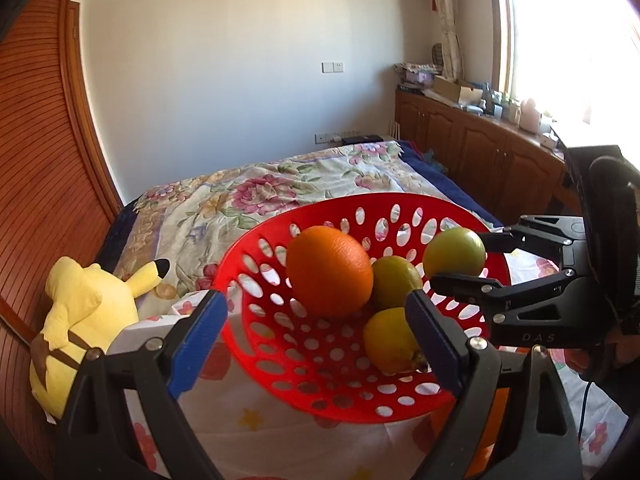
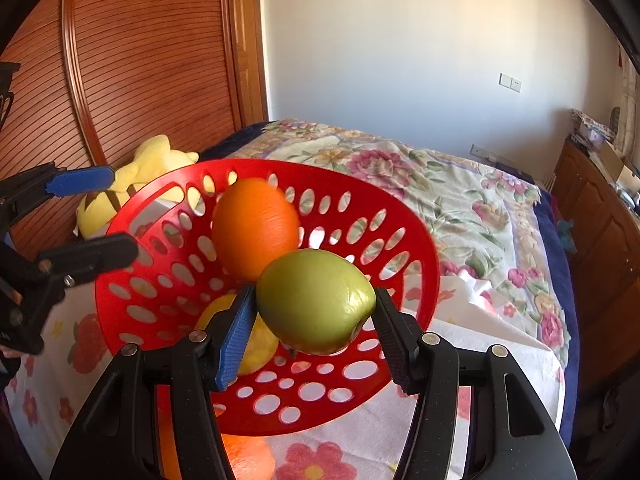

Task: Organize fruits
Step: 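Open both tools to drop the orange and apple into the basket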

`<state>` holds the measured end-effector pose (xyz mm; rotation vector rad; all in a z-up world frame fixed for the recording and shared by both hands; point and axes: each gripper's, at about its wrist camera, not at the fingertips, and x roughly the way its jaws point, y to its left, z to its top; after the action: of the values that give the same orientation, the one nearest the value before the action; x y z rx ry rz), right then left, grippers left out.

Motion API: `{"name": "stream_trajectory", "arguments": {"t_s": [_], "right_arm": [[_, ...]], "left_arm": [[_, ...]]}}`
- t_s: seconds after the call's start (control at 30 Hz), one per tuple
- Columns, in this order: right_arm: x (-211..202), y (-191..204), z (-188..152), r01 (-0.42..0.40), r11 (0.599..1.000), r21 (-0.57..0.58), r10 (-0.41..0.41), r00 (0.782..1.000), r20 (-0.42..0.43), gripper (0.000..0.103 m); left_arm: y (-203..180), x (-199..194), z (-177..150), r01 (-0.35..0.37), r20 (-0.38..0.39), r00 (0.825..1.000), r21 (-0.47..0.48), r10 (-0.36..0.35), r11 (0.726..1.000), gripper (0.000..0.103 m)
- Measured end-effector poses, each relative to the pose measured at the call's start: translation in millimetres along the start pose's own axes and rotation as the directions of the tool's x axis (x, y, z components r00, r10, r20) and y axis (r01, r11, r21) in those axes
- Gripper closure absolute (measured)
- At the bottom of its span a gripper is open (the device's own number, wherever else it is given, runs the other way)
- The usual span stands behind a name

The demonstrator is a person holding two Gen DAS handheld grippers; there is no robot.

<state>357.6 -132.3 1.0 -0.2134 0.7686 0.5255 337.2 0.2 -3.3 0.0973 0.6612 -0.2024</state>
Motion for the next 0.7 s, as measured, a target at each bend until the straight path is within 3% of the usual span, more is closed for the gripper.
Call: {"name": "stream_trajectory", "arguments": {"t_s": [0.33, 0.7], "right_arm": [[1, 10, -4, 0.001, 1.000, -0.026, -0.001, 1.000, -0.006, 0.043], [1, 16, -5, 0.012, 0.999, -0.035, -0.012, 1.000, -0.005, 0.043]], "left_arm": [[13, -22, -27, 0.016, 0.049, 0.999, -0.042, -0.014, 0.999, 0.013], [14, -33, -46, 0.026, 0.052, 0.998, -0.051, -0.024, 0.998, 0.012]]}}
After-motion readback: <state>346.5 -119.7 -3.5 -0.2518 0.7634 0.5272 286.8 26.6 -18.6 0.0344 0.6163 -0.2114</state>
